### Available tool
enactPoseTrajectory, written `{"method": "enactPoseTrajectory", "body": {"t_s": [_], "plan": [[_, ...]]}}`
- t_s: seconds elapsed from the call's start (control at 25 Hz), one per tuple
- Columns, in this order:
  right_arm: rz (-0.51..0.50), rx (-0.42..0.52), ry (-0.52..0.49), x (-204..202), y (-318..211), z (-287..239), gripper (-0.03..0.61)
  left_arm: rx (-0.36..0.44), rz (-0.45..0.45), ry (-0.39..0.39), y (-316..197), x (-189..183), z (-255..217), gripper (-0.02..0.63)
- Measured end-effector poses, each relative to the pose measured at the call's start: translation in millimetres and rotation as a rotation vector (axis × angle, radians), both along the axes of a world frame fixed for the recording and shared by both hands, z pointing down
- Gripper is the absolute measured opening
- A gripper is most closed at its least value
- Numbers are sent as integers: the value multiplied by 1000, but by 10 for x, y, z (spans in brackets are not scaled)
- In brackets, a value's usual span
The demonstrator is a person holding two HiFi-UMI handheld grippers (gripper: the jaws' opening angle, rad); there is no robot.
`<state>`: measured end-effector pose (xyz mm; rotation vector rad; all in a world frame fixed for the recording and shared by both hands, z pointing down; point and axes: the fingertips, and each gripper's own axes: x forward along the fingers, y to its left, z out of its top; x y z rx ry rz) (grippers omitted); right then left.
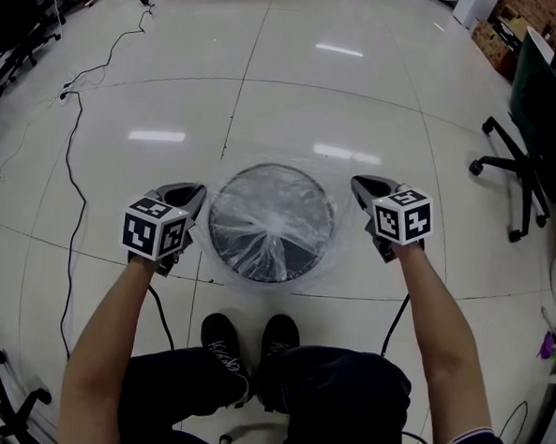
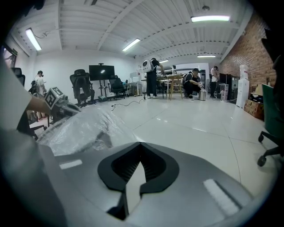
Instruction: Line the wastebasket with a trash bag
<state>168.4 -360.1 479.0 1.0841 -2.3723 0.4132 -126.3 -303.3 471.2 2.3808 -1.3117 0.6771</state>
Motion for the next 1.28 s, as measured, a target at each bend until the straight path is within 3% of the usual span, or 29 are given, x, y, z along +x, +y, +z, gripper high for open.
{"method": "enactPoseTrajectory", "body": {"t_s": [0.16,0.48,0.84,1.04,1.28], "plan": [[8,-12,13,-34,-111,159,1,-14,-7,47,-75,3,91,12],[5,-56,37,-126,-152,589,2,-46,9,212,-83,65,249,19],[-27,-69,54,-274,-179,791,0,-39,59,282,-67,85,323,63],[-42,-76,63,-322,-186,858,2,-27,26,273,-125,60,366,75],[-53,-95,74,-332,-141,947,2,-12,-25,347,-184,68,364,72]]}}
